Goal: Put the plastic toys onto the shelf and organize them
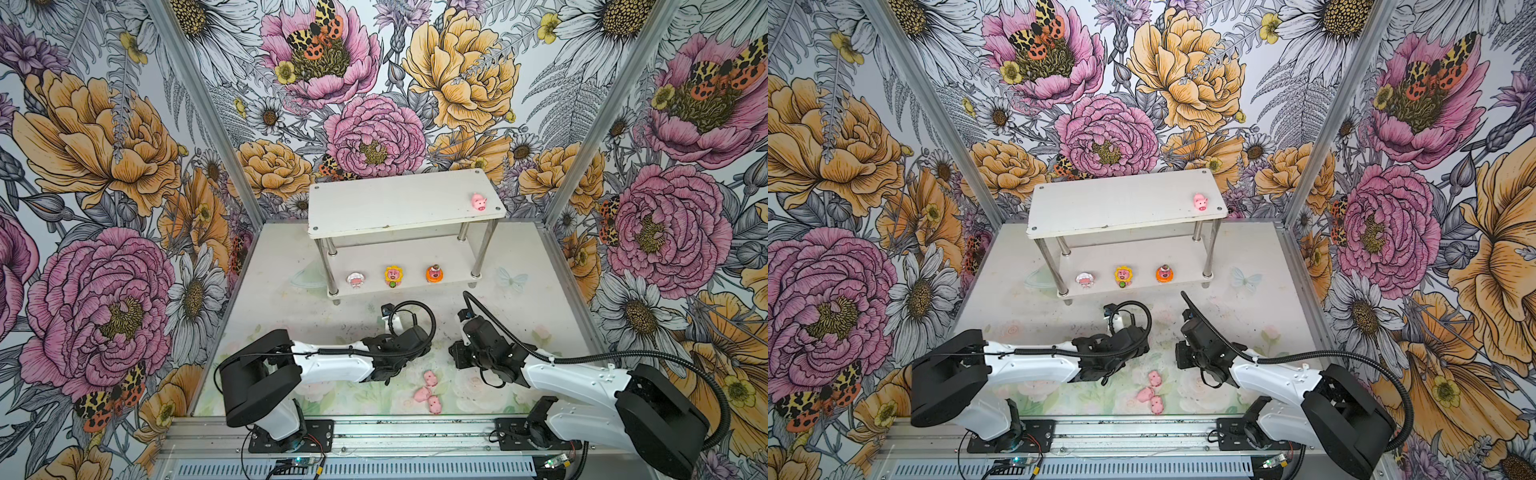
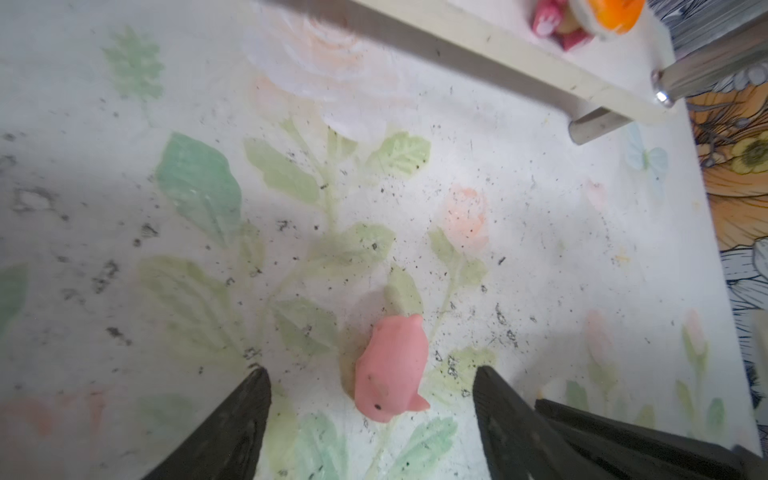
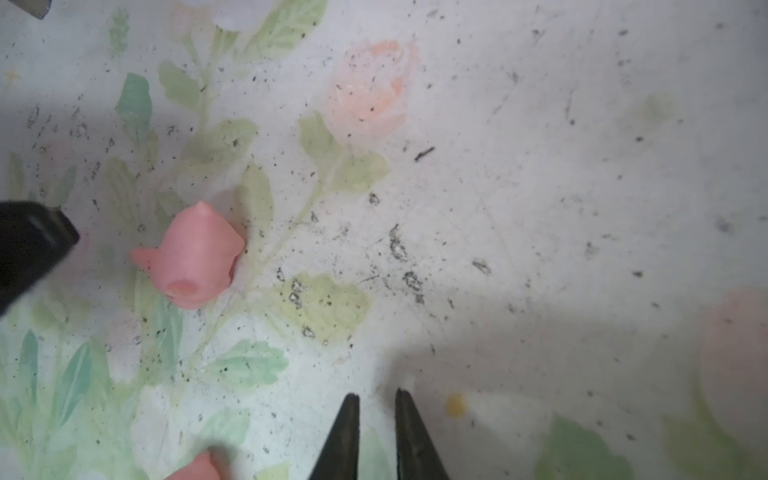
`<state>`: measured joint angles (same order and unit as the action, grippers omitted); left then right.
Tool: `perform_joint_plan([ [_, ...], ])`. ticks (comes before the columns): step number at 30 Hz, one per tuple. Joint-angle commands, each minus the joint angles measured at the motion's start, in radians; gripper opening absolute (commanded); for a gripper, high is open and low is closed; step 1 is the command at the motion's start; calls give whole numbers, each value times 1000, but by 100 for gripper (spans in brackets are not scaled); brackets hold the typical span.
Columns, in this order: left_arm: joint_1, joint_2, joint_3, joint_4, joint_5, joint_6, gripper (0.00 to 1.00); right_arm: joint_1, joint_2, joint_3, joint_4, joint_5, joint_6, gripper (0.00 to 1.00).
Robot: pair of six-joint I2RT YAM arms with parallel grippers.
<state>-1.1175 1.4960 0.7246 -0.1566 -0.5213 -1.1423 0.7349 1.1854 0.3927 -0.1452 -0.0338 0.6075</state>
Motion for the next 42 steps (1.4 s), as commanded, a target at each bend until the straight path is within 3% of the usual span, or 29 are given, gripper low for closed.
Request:
perform_joint_plan([
  [1, 24, -122, -88, 13, -57, 30, 80, 65, 16, 66, 31, 8, -4, 30],
  [6, 36, -301, -224, 48, -48, 93, 81, 161, 40, 126, 11, 90, 37, 43],
  [11, 35, -464, -348, 49, -46, 121, 80, 194, 43, 141, 1, 162, 95, 48],
  [19, 62, -643, -510, 84, -31, 114, 81, 225, 136, 177, -15, 204, 173, 49],
  [31, 114, -796, -678, 102, 39, 100, 80, 236, 348, 328, -20, 249, 201, 47],
  [42, 155, -1052, -708, -78, 37, 129, 80, 239, 471, 418, -21, 224, 205, 43],
])
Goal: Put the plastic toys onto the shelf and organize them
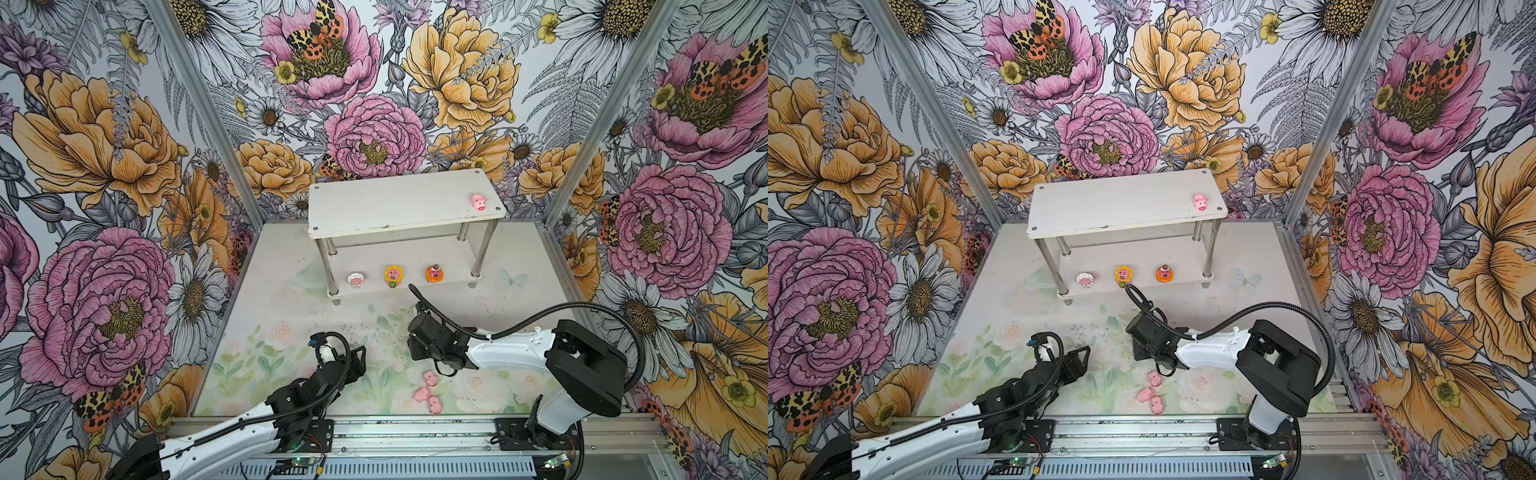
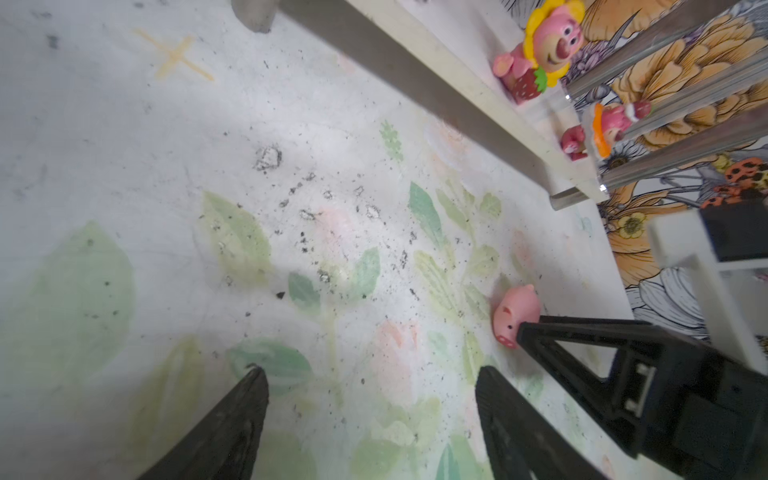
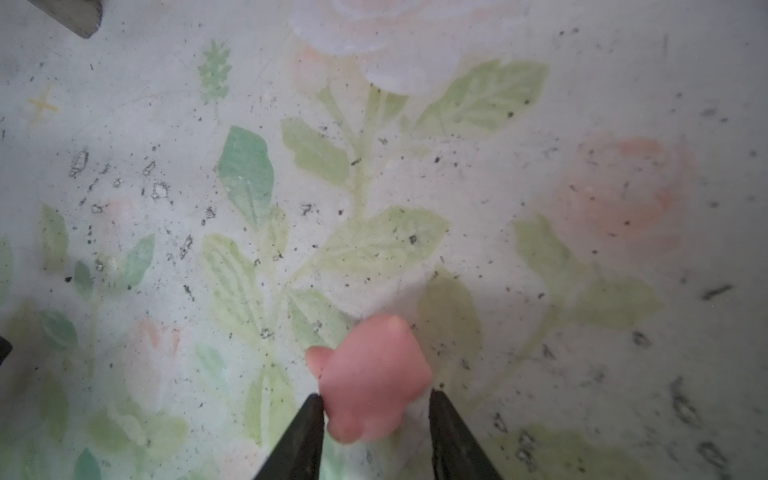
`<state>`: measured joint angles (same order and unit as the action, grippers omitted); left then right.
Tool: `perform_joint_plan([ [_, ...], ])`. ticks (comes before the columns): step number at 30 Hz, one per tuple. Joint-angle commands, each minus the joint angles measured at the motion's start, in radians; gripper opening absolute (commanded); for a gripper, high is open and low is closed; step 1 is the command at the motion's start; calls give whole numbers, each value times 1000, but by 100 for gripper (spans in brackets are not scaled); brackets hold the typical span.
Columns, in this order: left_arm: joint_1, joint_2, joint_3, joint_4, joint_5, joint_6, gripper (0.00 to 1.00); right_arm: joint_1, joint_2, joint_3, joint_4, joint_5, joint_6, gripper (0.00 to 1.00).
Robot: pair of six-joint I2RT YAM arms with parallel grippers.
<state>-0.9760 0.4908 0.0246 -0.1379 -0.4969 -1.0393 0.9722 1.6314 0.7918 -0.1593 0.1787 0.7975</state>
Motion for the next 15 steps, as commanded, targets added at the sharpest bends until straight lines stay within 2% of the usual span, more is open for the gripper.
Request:
perform_joint_plan([
  [1, 17, -67, -7, -109, 11, 28, 81, 2, 25, 23, -7, 13, 12, 42],
  [7, 23, -114, -7, -136, 13, 29, 80, -8, 0, 7, -22, 35, 9, 33],
  [15, 24, -53, -8, -92, 24, 18, 79, -46, -43, -43, -31, 34, 13, 34],
])
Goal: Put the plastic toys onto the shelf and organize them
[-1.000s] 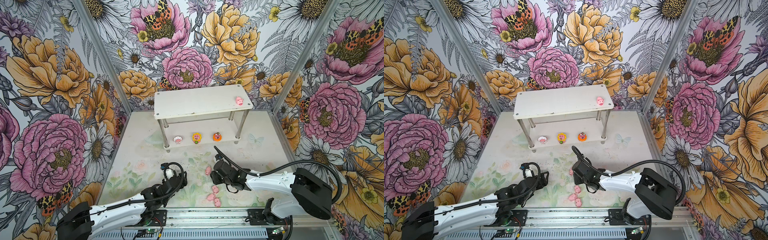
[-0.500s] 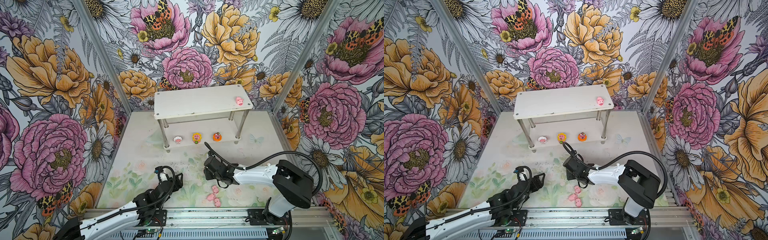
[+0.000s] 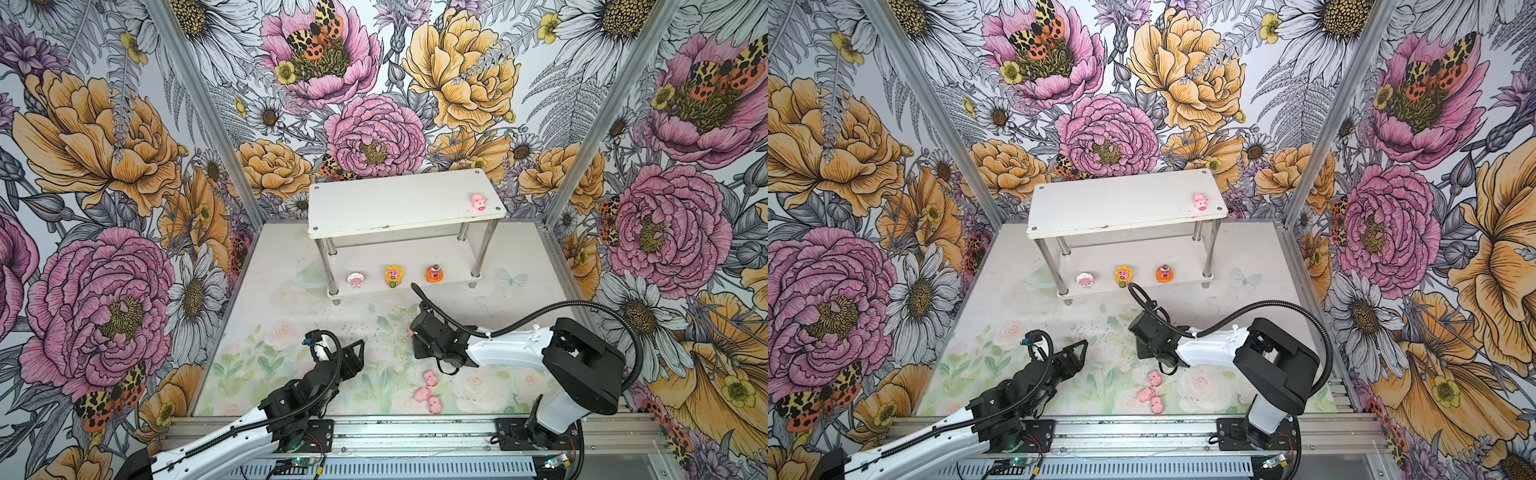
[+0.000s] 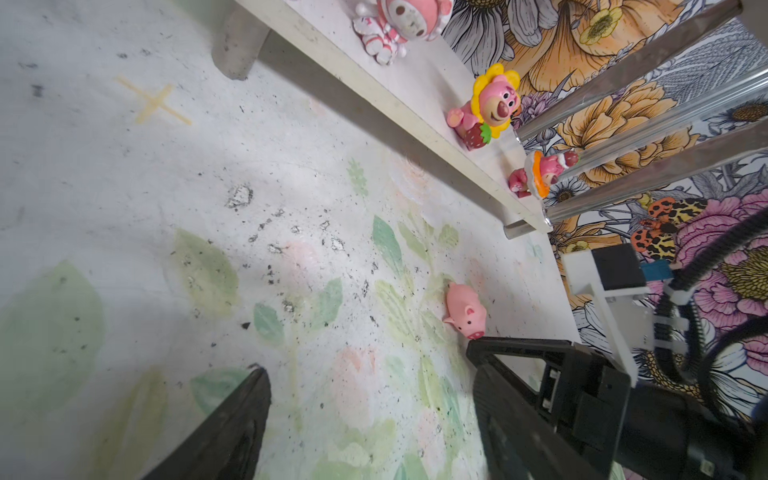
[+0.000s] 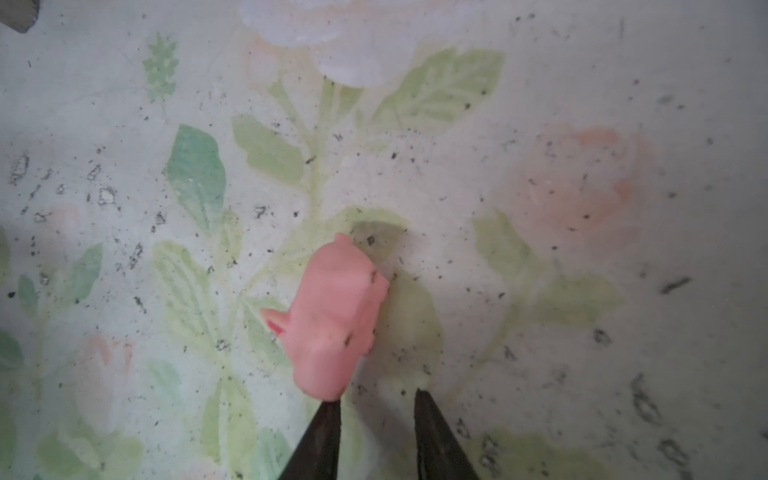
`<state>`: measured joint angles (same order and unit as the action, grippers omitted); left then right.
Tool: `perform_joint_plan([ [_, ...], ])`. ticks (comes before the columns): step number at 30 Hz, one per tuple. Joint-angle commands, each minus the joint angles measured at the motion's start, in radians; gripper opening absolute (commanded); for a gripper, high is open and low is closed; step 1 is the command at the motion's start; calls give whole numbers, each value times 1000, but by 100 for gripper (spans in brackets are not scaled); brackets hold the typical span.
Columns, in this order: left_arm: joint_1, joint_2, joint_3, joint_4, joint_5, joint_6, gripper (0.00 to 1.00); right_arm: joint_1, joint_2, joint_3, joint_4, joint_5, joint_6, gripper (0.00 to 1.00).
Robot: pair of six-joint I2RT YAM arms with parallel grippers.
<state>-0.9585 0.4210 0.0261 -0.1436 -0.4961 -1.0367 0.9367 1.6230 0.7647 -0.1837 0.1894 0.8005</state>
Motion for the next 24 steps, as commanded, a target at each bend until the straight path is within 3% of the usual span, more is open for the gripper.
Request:
perform_joint_plan([
  [1, 5, 27, -9, -74, 25, 15, 79, -15, -41, -21, -8, 22, 9, 35],
  [12, 7, 80, -11, -29, 28, 17, 78, -22, -155, -18, -84, 40, -14, 42],
  [16, 7, 82, -11, -28, 21, 18, 78, 1, -197, 8, -107, 49, -94, 43],
  [18, 7, 84, -11, -27, 18, 18, 78, 12, -179, 48, -125, 50, -141, 31],
  [19, 7, 84, -11, -26, 15, 19, 78, 15, -160, 67, -131, 48, -161, 11],
  [20, 7, 87, -11, -25, 14, 18, 78, 15, -137, 90, -133, 41, -173, 0],
  [24, 7, 93, -11, -25, 16, 12, 78, 4, -38, 169, -135, 17, -204, 0],
])
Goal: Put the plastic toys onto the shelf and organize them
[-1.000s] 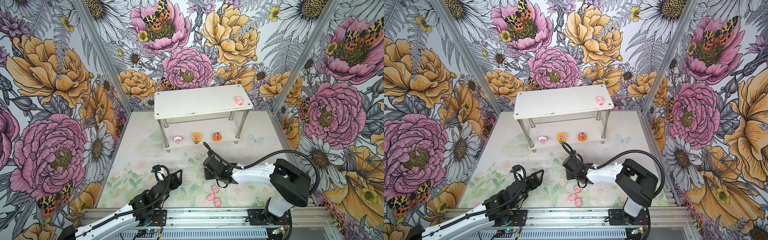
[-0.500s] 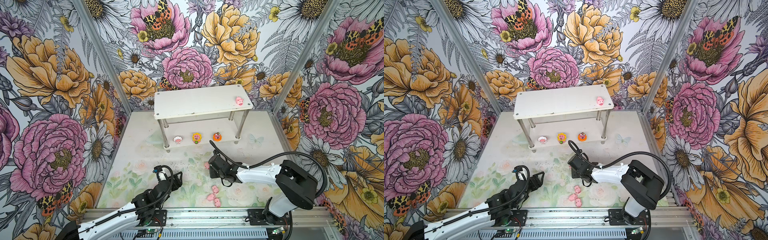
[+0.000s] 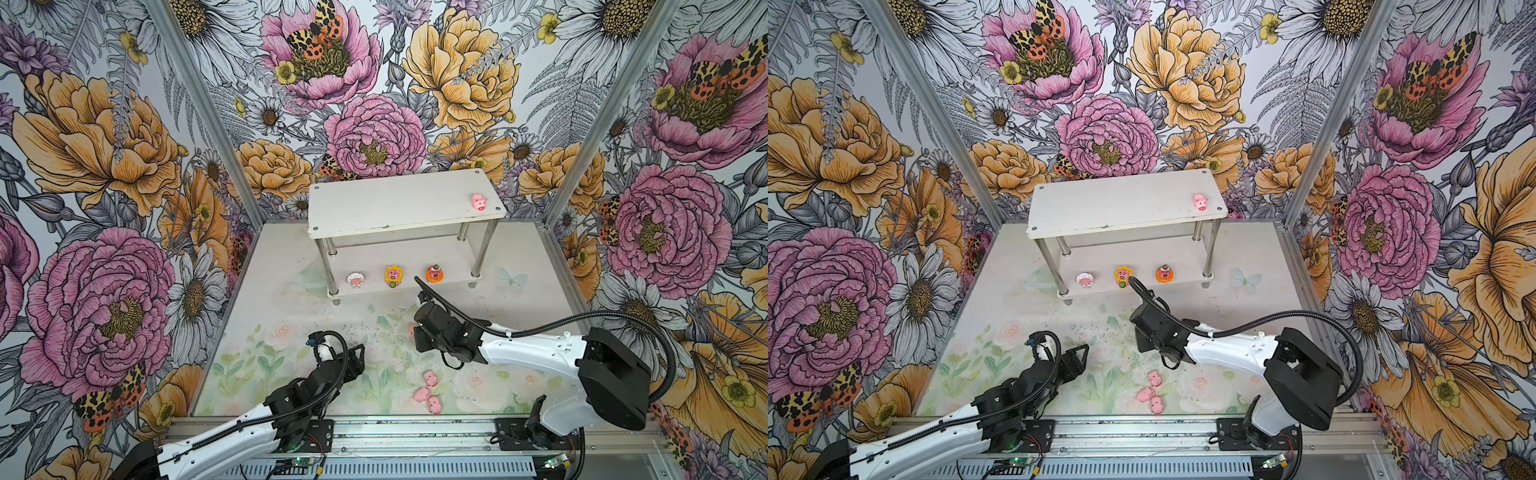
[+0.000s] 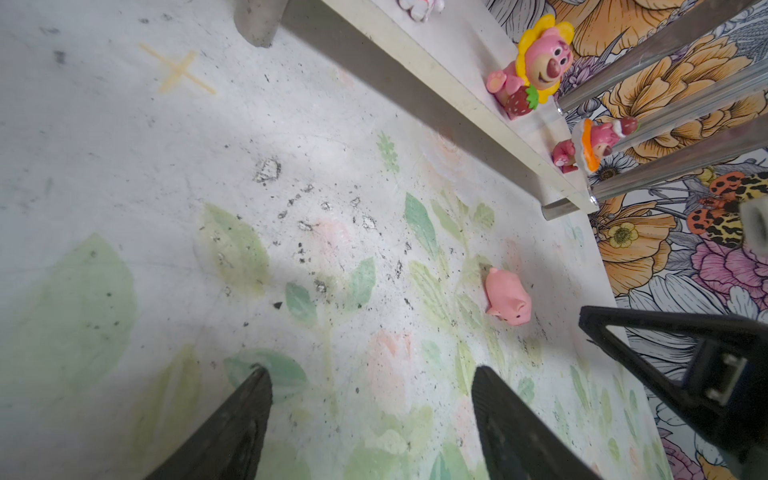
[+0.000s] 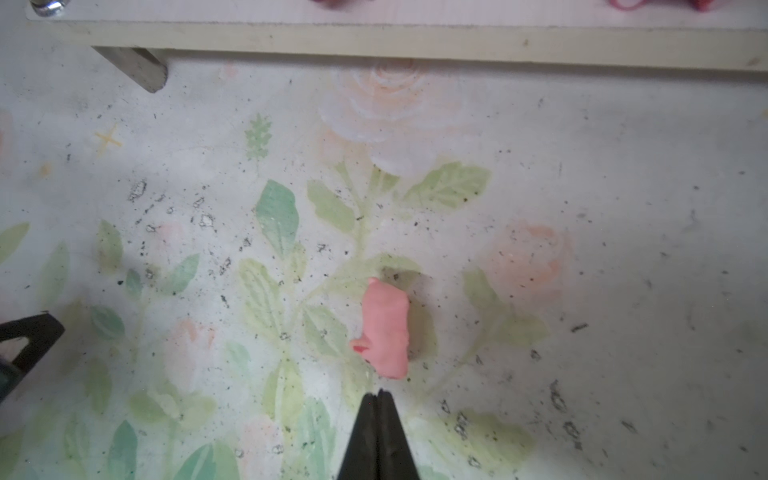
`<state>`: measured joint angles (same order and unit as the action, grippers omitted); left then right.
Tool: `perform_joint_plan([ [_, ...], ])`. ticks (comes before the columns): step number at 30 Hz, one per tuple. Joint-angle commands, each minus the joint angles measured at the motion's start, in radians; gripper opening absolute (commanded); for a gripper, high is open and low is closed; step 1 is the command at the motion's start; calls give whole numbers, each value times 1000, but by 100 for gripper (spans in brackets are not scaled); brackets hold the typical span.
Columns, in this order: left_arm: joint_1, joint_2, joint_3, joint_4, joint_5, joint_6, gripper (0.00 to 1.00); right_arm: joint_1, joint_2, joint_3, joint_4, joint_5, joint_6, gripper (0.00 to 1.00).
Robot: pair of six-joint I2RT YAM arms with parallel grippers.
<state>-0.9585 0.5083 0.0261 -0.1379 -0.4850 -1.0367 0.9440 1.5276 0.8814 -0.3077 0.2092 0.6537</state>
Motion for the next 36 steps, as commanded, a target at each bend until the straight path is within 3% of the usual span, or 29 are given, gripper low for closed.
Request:
perform_joint_plan([
  [1, 7, 7, -11, -29, 6, 8, 78, -8, 82, 71, -10, -11, -62, 0],
  [11, 8, 56, -13, 1, 5, 1, 78, -76, 199, 93, 3, -52, -44, 0],
  [33, 14, 318, 34, 187, 25, 12, 77, -145, -5, -63, 33, -33, -22, 0],
  [36, 16, 368, 52, 209, 26, 25, 77, -125, -50, -85, 32, -49, 11, 25],
])
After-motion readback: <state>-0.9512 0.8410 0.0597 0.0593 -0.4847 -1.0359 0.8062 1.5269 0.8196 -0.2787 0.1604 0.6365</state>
